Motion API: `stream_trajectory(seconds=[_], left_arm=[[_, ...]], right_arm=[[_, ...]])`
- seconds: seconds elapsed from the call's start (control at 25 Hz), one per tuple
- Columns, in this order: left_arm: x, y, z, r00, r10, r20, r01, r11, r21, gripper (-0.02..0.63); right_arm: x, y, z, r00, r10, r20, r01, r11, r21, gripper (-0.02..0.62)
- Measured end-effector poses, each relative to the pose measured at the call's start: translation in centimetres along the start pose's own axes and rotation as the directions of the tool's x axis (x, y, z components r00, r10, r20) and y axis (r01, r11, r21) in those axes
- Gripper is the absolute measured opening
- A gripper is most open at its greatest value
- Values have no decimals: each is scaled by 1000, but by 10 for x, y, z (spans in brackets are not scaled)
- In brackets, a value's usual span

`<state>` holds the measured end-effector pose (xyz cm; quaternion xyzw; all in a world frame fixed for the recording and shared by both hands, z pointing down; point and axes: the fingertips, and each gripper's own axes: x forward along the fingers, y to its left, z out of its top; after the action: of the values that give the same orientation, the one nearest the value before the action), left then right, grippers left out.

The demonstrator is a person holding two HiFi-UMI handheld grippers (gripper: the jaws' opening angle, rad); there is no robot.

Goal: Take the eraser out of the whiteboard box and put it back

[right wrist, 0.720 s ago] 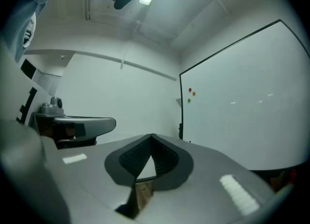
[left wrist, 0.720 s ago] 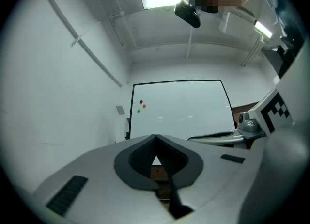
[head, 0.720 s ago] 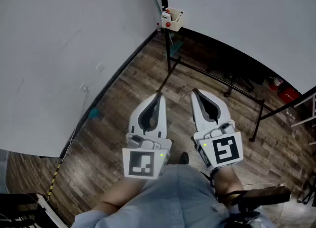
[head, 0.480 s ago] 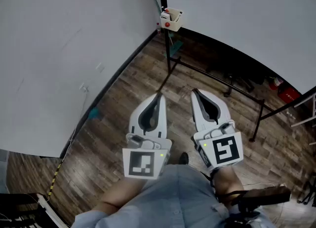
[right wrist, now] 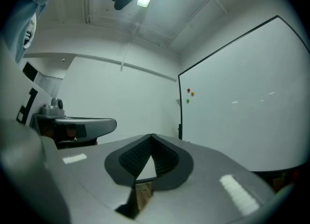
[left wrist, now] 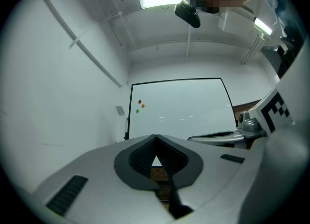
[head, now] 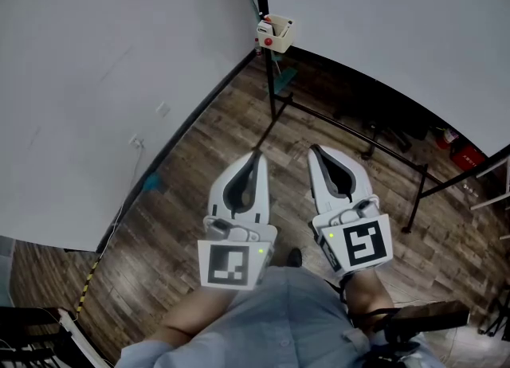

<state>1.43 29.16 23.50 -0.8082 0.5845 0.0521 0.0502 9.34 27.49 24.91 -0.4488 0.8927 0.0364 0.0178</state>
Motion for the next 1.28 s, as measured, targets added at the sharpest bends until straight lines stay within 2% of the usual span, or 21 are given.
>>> stream_trajectory(seconds=[0.24, 0.44, 0.76, 1.04, 1.28], left_arm=[[3, -12, -2, 1000, 22, -5, -22, 1000, 2, 6], [7, -18, -2, 999, 32, -6, -32, 999, 9, 6], [11, -26, -6, 999, 40, -23, -40, 999, 11, 6], [28, -14, -13, 999, 46, -26, -45, 999, 3, 6], [59, 18, -24, 999, 47, -23, -47, 999, -13, 5]], right_arm=[[-6, -13, -2, 1000, 16, -6, -16, 1000, -9, 0], [-8, -17, 0, 998, 58, 20, -58, 998, 24, 2], [-9, -26, -9, 998, 55, -3, -55, 998, 30, 2], [7, -36, -13, 999, 50, -8, -50, 998, 32, 2], [48, -47, -22, 999, 39, -24, -38, 999, 32, 2]])
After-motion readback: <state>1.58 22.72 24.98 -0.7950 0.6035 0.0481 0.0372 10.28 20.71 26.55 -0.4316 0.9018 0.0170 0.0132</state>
